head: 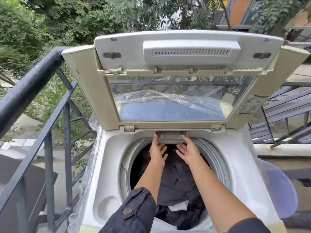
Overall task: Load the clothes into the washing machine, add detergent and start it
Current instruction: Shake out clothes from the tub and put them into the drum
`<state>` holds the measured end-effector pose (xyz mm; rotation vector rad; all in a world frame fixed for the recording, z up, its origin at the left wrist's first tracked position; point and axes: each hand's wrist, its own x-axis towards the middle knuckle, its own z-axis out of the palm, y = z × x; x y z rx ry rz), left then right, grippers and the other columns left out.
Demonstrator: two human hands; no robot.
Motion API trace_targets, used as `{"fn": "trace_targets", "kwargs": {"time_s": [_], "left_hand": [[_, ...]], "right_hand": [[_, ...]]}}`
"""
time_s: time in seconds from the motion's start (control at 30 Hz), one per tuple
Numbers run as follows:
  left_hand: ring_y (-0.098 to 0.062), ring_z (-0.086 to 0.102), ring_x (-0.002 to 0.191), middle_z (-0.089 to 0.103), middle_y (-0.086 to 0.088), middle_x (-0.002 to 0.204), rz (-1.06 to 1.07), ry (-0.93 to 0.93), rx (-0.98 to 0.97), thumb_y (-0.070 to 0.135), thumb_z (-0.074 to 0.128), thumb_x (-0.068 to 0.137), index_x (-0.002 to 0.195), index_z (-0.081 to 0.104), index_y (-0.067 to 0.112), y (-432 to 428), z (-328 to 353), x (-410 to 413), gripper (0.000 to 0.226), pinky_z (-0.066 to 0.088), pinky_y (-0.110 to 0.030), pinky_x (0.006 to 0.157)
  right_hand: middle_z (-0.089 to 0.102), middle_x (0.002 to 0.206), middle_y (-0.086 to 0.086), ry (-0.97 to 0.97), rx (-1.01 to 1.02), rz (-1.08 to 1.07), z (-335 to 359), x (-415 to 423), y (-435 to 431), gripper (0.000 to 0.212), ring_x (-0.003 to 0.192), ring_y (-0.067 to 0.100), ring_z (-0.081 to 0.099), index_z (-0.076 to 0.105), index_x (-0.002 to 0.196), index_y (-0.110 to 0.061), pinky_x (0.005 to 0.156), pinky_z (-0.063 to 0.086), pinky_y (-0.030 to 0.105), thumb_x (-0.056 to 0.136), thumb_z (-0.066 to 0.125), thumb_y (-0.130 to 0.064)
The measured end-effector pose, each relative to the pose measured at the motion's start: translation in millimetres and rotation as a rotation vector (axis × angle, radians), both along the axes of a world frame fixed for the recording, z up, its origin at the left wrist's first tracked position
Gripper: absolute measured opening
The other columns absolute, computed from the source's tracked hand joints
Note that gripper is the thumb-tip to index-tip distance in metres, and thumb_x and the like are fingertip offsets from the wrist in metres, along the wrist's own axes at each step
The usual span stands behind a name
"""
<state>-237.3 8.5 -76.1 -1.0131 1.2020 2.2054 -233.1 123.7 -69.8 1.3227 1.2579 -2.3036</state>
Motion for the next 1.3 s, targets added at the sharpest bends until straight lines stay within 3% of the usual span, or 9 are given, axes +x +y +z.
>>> {"fn": "trace_targets", "kwargs": {"time_s": [0.13, 0.33, 0.57, 0.63, 0.77, 0.97, 1.03, 1.13, 1.3], "left_hand": [[-0.019, 0.056, 0.112, 0.052, -0.008, 0.138, 0.020, -0.007, -0.007, 0.053, 0.047, 0.091, 0.138, 0.042, 0.016, 0.0, 1.6, 2.9, 0.060, 0.039, -0.036, 0.094], [-0.019, 0.057, 0.106, 0.052, -0.009, 0.137, 0.043, -0.017, -0.006, 0.052, 0.049, 0.090, 0.140, 0.042, 0.015, -0.2, 1.3, 11.3, 0.062, 0.043, -0.034, 0.092], [-0.025, 0.045, 0.130, 0.042, -0.010, 0.147, 0.118, -0.031, -0.040, 0.048, 0.050, 0.092, 0.143, 0.037, 0.013, -1.0, 4.2, 12.2, 0.063, 0.041, -0.038, 0.096], [-0.025, 0.051, 0.122, 0.046, -0.011, 0.141, 0.146, -0.063, -0.049, 0.044, 0.044, 0.096, 0.143, 0.036, 0.010, -0.2, 3.7, 12.0, 0.059, 0.041, -0.037, 0.096], [-0.011, 0.045, 0.069, 0.050, -0.002, 0.096, 0.131, -0.095, -0.070, 0.038, 0.033, 0.100, 0.141, 0.038, 0.008, 1.4, 5.6, 13.5, 0.051, 0.037, -0.033, 0.083], [-0.009, 0.042, 0.066, 0.043, 0.004, 0.077, 0.138, -0.052, -0.067, 0.033, 0.034, 0.100, 0.136, 0.044, 0.009, 5.2, 14.5, 23.6, 0.045, 0.036, -0.030, 0.080], [-0.008, 0.042, 0.066, 0.047, 0.003, 0.080, 0.139, -0.025, -0.066, 0.031, 0.035, 0.100, 0.113, 0.057, 0.010, 8.2, 16.3, 28.6, 0.033, 0.038, -0.026, 0.069], [-0.010, 0.045, 0.063, 0.051, 0.002, 0.077, 0.109, 0.025, -0.121, 0.028, 0.038, 0.099, 0.079, 0.054, 0.016, 19.6, 23.7, 35.5, 0.027, 0.034, -0.024, 0.058], [-0.008, 0.052, 0.067, 0.060, 0.003, 0.083, -0.042, 0.099, -0.215, 0.025, 0.041, 0.098, 0.098, 0.058, 0.014, 52.6, 35.0, 51.5, 0.020, 0.038, -0.023, 0.059]], "right_hand": [[0.060, 0.099, 0.011, 0.013, 0.018, -0.010, -1.4, 2.8, 1.3, 0.031, 0.101, 0.022, 0.058, 0.056, 0.110, -0.009, 0.096, 0.046, 0.035, 0.086, 0.067, -0.024], [0.055, 0.127, 0.021, 0.034, -0.010, -0.024, -0.9, 7.5, 3.0, 0.042, 0.117, 0.027, 0.056, 0.053, 0.124, -0.004, 0.093, 0.044, 0.033, 0.087, 0.065, -0.019], [0.046, 0.139, 0.023, 0.045, -0.018, 0.005, 4.8, 12.3, 5.6, 0.044, 0.125, 0.031, 0.051, 0.049, 0.132, -0.006, 0.101, 0.041, 0.035, 0.091, 0.060, -0.018], [0.044, 0.140, 0.024, 0.045, -0.009, 0.009, 7.8, 13.7, 6.3, 0.046, 0.126, 0.032, 0.049, 0.046, 0.134, -0.005, 0.103, 0.040, 0.036, 0.092, 0.058, -0.018], [0.041, 0.143, 0.023, 0.060, 0.009, 0.011, 17.8, 21.1, 8.2, 0.044, 0.129, 0.031, 0.047, 0.046, 0.134, -0.002, 0.105, 0.038, 0.035, 0.094, 0.054, -0.018], [0.042, 0.143, 0.021, 0.089, 0.027, 0.021, 33.3, 40.4, 11.5, 0.046, 0.131, 0.030, 0.046, 0.042, 0.136, 0.000, 0.106, 0.037, 0.034, 0.095, 0.051, -0.018], [0.043, 0.143, 0.021, 0.099, 0.026, 0.019, 37.2, 48.1, 12.9, 0.047, 0.131, 0.030, 0.045, 0.040, 0.138, 0.001, 0.107, 0.036, 0.035, 0.096, 0.050, -0.018], [0.046, 0.142, 0.018, 0.117, 0.030, 0.014, 43.1, 59.2, 17.3, 0.043, 0.131, 0.029, 0.046, 0.043, 0.136, -0.001, 0.106, 0.037, 0.034, 0.097, 0.048, -0.018], [0.052, 0.136, 0.018, 0.114, 0.057, -0.026, 49.9, 79.4, 33.8, 0.038, 0.125, 0.029, 0.051, 0.048, 0.131, 0.000, 0.107, 0.038, 0.036, 0.097, 0.046, -0.017]]}}
